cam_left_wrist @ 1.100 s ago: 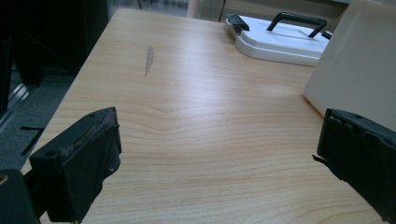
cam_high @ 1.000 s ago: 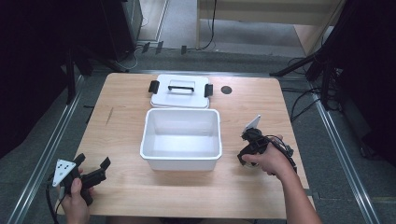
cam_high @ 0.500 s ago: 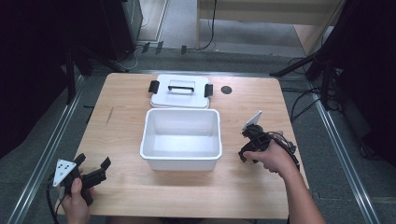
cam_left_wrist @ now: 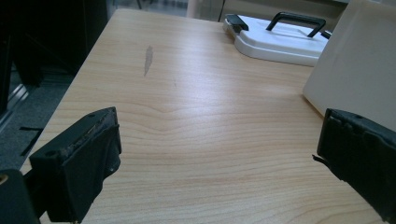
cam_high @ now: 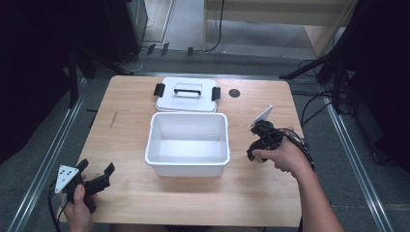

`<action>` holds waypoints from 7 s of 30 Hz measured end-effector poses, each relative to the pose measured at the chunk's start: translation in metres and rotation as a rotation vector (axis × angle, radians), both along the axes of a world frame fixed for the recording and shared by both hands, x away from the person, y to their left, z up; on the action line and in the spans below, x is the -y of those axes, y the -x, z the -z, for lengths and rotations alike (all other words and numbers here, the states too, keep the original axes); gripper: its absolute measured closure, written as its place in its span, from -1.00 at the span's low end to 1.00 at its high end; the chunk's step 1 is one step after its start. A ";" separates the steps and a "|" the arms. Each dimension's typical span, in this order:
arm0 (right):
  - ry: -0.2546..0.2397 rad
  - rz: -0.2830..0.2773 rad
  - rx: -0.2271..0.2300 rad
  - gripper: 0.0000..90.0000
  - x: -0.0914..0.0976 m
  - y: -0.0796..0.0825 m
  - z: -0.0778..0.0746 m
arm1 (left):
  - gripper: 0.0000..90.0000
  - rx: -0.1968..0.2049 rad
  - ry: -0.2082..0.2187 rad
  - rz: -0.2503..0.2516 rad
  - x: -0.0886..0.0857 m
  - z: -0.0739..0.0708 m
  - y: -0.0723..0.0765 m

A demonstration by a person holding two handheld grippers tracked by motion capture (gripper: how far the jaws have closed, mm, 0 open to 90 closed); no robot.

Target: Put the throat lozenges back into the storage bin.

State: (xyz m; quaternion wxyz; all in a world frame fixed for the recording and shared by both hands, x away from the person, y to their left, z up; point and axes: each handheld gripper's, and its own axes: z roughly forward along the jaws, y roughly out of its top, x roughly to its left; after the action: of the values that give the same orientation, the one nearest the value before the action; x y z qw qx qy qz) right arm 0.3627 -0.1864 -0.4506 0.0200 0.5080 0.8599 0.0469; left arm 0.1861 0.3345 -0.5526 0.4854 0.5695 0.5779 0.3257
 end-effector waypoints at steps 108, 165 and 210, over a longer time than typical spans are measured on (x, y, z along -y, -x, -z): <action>0.045 -0.748 0.188 -0.55 -0.146 0.011 -0.031 | -1.00 0.001 0.011 0.010 -0.001 0.000 -0.002; -0.006 -0.641 0.220 0.21 -0.131 0.014 -0.054 | -1.00 -0.008 0.006 0.021 0.000 0.000 -0.003; 0.021 -0.350 0.286 -0.79 -0.019 0.038 -0.049 | -1.00 -0.006 0.008 0.018 0.000 0.000 -0.003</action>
State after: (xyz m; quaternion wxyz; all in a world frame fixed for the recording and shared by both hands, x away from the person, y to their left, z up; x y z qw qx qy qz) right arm 0.3250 -0.1672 -0.4011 0.1387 0.3390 0.9237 0.1123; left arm 0.1887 0.3346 -0.5526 0.4887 0.5737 0.5756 0.3174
